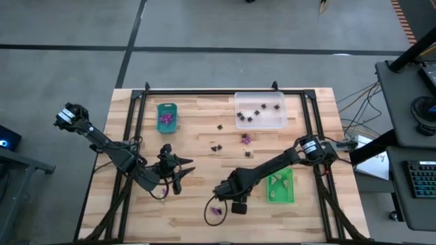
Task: Sort Halloween decoration
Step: Put the white skull toy into the green bin
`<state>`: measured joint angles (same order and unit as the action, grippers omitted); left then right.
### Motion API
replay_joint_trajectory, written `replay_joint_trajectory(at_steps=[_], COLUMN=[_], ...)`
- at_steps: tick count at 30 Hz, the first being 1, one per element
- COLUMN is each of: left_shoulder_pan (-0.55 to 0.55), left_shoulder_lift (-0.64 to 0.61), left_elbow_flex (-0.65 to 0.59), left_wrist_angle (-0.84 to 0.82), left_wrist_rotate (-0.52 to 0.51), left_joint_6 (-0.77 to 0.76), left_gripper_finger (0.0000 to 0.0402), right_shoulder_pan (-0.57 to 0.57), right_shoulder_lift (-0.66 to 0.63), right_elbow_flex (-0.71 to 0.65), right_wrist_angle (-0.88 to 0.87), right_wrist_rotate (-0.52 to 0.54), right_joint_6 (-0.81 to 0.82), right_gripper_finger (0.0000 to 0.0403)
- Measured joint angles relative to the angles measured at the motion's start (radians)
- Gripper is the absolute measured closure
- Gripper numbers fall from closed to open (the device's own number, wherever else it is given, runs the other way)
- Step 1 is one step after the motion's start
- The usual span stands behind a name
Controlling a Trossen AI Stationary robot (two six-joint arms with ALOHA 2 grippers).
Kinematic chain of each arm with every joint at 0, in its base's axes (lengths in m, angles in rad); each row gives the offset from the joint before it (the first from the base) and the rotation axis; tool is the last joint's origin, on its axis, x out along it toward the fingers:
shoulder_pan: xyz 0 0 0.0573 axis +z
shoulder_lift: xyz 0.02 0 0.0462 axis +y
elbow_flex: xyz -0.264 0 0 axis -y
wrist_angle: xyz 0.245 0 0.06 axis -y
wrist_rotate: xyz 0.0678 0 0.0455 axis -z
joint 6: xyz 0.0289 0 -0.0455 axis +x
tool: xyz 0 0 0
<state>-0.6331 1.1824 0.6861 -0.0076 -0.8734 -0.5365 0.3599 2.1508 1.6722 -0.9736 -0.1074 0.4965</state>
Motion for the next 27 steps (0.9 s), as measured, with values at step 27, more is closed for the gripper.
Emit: replay_joint_trajectory(at_steps=[27], left_shoulder_pan=[0.0], left_shoulder_lift=[0.0], left_elbow_flex=[0.0], left_wrist_angle=[0.019], left_wrist_rotate=[-0.008], left_joint_6=[0.004], left_gripper_finger=[0.0283], right_shoulder_pan=[-0.032], right_shoulder_lift=[-0.073], right_elbow_flex=[0.154], right_wrist_angle=[-0.124], right_wrist_rotate=[0.032], right_joint_6=[-0.175], right_gripper_finger=[0.0333])
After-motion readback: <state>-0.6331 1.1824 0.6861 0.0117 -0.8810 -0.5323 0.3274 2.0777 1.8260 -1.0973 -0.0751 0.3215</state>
